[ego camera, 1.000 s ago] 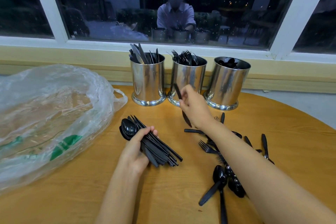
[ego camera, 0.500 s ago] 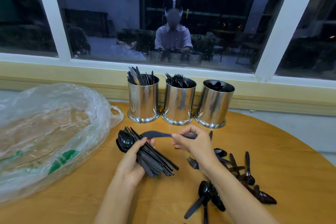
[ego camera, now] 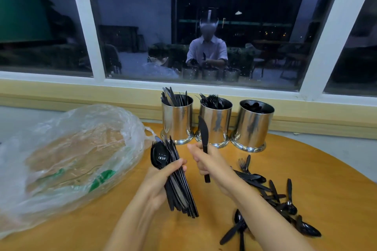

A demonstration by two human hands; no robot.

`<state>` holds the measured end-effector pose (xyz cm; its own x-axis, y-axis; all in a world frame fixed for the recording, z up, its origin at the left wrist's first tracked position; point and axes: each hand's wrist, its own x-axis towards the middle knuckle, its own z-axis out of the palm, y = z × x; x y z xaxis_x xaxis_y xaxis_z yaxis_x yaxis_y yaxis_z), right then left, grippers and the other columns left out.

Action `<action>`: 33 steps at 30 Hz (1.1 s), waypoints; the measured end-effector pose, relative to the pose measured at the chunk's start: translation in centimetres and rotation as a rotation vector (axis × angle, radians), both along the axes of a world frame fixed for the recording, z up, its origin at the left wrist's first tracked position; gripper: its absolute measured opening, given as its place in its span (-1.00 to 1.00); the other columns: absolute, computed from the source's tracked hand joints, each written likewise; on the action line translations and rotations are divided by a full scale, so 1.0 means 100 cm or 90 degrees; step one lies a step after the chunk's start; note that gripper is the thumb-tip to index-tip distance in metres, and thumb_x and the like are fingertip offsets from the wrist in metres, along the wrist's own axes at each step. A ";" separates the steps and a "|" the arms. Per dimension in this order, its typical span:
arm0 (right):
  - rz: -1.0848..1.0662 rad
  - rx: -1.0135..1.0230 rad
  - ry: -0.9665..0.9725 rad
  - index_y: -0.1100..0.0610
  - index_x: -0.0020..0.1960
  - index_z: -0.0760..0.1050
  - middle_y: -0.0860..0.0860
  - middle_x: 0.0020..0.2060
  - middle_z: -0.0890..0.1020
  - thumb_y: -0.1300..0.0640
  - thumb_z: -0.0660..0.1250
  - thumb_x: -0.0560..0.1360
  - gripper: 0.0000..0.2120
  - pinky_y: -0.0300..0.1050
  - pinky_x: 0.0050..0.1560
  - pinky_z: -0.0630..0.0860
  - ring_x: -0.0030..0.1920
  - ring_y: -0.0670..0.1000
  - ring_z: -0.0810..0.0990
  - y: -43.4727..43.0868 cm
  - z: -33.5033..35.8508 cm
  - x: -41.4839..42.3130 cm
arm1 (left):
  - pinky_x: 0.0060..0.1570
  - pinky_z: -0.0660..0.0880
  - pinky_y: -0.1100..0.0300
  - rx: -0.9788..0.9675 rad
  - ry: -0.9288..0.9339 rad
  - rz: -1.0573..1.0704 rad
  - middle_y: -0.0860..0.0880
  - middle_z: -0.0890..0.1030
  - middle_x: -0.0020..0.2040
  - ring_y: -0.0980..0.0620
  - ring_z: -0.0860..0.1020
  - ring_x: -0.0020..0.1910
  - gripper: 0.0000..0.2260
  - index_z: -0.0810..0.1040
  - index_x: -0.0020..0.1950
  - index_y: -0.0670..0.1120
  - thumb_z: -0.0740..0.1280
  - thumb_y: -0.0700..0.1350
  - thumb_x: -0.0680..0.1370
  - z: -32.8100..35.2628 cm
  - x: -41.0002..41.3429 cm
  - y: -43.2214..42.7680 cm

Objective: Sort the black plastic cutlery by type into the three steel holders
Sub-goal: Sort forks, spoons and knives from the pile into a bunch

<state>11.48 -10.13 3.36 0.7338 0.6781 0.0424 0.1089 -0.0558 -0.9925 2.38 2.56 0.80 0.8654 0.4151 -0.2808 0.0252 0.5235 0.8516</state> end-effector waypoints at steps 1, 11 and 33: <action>0.016 0.002 0.006 0.15 -0.04 0.45 -0.12 -0.47 0.30 -0.05 0.32 0.57 -0.75 -0.29 -0.46 0.19 -0.52 -0.15 0.22 0.005 -0.001 -0.002 | -0.16 0.58 0.03 0.018 -0.001 -0.011 -0.17 0.70 -0.13 -0.05 0.67 -0.15 -0.60 0.62 0.13 -0.29 0.51 -0.21 0.32 0.001 -0.001 0.000; 0.061 -0.035 0.014 0.10 -0.19 0.47 -0.10 -0.38 0.56 0.00 0.34 0.56 -0.77 -0.28 -0.30 0.44 -0.34 -0.16 0.54 0.035 -0.015 0.010 | -0.08 0.62 0.03 0.112 0.029 -0.018 -0.19 0.71 -0.06 -0.13 0.70 -0.07 -0.79 0.62 0.12 -0.16 0.43 -0.27 0.50 -0.003 0.007 0.013; -0.182 0.082 0.086 0.22 0.06 0.51 0.11 -0.18 0.63 0.05 0.23 0.63 -0.76 -0.06 -0.03 0.54 -0.14 -0.03 0.61 0.078 -0.088 0.056 | -0.23 0.59 0.07 0.020 0.138 0.089 -0.18 0.71 -0.18 -0.13 0.70 -0.22 -0.85 0.65 0.01 -0.24 0.49 -0.29 0.46 -0.051 0.078 0.028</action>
